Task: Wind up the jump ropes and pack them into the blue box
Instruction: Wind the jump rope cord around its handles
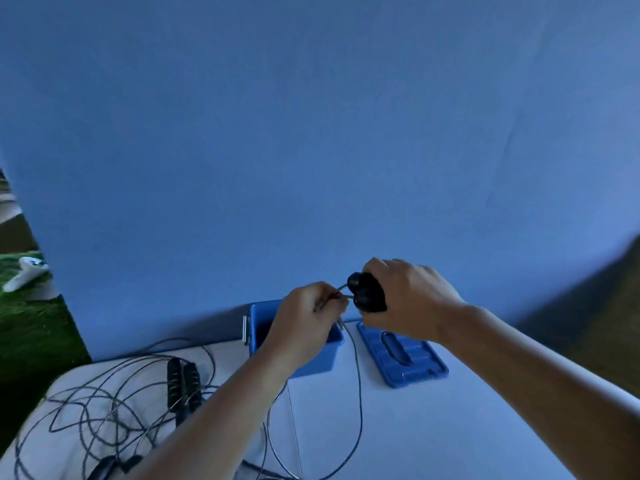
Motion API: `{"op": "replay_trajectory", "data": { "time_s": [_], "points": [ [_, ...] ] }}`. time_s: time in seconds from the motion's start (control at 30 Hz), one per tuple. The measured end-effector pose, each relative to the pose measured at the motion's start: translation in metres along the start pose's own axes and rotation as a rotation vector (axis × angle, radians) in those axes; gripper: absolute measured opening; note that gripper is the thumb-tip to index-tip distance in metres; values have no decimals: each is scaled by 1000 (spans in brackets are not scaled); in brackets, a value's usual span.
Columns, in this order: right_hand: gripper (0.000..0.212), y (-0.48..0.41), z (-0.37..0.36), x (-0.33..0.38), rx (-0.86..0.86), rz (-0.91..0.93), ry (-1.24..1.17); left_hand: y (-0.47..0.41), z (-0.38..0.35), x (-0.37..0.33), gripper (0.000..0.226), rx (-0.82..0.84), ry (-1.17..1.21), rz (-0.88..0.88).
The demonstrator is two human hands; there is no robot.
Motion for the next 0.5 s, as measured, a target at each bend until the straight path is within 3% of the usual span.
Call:
{"op": "replay_trajectory", "data": {
  "time_s": [0.23,0.37,0.5],
  "points": [
    [45,-16,6,-29,-233,211,68,-3,-2,-29,18,57,289,39],
    [47,-23,9,-57,-286,262,101,-5,-12,-38,17,135,205,9],
    [50,-29,20,-90,-277,331,145,-13,-29,-48,32,155,44,11]
  ]
}}
Point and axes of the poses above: each hand's wrist, its own y-axis away from the middle knuckle, its own z-axis out of the back of the hand, x = y × z, the point moved 2 cm from there along -y, towards the middle knuckle, and after that the axes turned 5 degrees about -z, right-handed, at the moved point
